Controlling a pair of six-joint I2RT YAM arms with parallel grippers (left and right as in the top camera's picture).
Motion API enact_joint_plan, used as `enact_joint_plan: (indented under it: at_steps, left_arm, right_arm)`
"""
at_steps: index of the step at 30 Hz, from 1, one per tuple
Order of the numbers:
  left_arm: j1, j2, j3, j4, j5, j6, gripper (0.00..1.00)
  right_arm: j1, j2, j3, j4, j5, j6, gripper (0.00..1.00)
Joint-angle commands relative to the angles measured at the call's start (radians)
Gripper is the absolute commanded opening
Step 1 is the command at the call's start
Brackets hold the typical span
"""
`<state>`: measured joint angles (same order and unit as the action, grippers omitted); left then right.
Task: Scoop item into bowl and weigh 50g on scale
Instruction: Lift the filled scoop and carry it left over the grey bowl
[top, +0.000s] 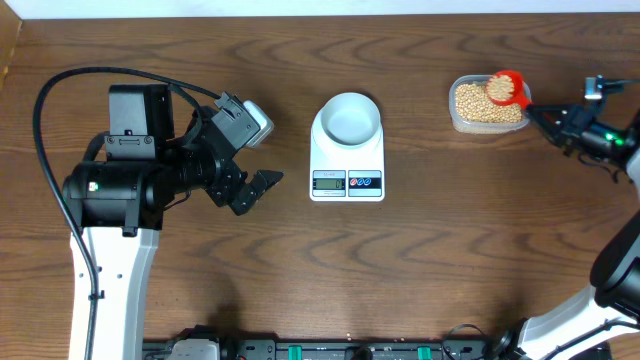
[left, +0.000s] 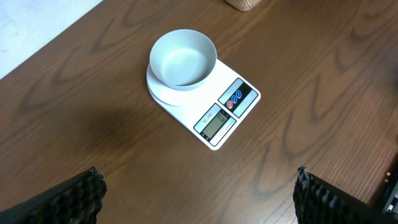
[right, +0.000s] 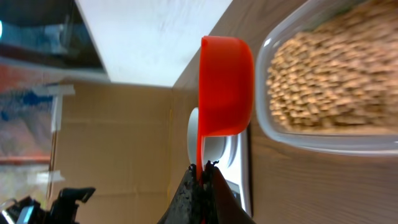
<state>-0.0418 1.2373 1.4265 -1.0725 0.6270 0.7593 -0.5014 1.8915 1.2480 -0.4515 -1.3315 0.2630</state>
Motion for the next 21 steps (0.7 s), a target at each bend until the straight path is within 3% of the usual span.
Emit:
enact_joint_plan:
  at_steps: [1, 11, 21]
  left_arm:
    - [0.004, -0.001, 0.018, 0.0, 0.016, -0.002, 0.98]
    - [0.004, -0.001, 0.018, 0.0, 0.016, -0.002, 0.98]
    - [0.004, -0.001, 0.018, 0.0, 0.016, -0.002, 0.98]
  right_arm:
    - [0.059, 0.012, -0.006, 0.016, -0.051, 0.04, 0.01]
    - [0.227, 0.012, -0.006, 0.17, -0.051, 0.171, 0.01]
    - [0.371, 0.012, -0.006, 0.233, -0.03, 0.178, 0.01]
